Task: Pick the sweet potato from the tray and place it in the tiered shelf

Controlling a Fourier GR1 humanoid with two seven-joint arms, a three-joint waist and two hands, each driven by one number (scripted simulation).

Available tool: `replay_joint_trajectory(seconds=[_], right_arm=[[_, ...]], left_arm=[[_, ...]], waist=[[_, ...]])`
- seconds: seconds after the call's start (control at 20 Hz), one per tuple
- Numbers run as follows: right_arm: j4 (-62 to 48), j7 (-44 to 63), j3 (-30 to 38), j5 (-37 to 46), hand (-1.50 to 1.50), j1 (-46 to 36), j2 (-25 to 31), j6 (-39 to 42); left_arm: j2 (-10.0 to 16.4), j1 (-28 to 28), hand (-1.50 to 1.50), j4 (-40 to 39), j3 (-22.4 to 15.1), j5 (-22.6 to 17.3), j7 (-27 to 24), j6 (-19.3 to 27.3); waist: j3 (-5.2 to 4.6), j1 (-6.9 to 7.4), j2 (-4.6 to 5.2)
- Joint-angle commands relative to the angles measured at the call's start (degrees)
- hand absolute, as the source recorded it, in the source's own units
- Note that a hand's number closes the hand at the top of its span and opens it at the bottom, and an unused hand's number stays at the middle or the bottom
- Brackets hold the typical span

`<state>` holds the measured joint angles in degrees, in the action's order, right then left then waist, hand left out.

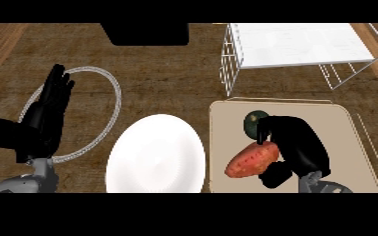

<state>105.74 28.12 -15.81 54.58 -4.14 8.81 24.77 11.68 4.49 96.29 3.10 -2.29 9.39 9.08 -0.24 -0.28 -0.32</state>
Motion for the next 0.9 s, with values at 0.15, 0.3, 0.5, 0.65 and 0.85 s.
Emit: replay_joint_trajectory(seconds=[0.15,0.3,0.5,0.65,0.85], right_arm=[[18.6,12.7,0.4,-8.0,1.5,-2.9,-8.6,-3.0],[20.7,19.1,6.2,-7.6,1.5,-9.1,-8.7,-3.0],[27.4,26.5,11.5,-6.7,1.5,-16.3,-7.5,3.9],[26.4,25.4,19.2,-10.2,1.5,-19.5,-2.5,7.2],[21.3,25.0,21.9,-11.2,1.5,-22.9,-2.0,5.0]], left_arm=[[-0.4,0.5,0.0,-2.4,0.5,0.6,-1.3,0.4],[-1.0,-0.4,0.0,0.8,-0.6,0.9,-0.2,0.5],[-1.4,-2.1,0.0,3.3,-1.6,1.6,1.2,0.4],[-1.8,-1.4,0.0,0.8,-1.1,1.4,-0.1,0.1],[-2.8,-0.3,0.0,-1.2,-1.5,3.3,-1.2,0.8]], waist=[[0.17,-0.69,-0.1],[0.21,0.21,0.1],[0.2,0.31,0.13],[0.22,0.18,0.26],[0.23,0.26,0.31]])
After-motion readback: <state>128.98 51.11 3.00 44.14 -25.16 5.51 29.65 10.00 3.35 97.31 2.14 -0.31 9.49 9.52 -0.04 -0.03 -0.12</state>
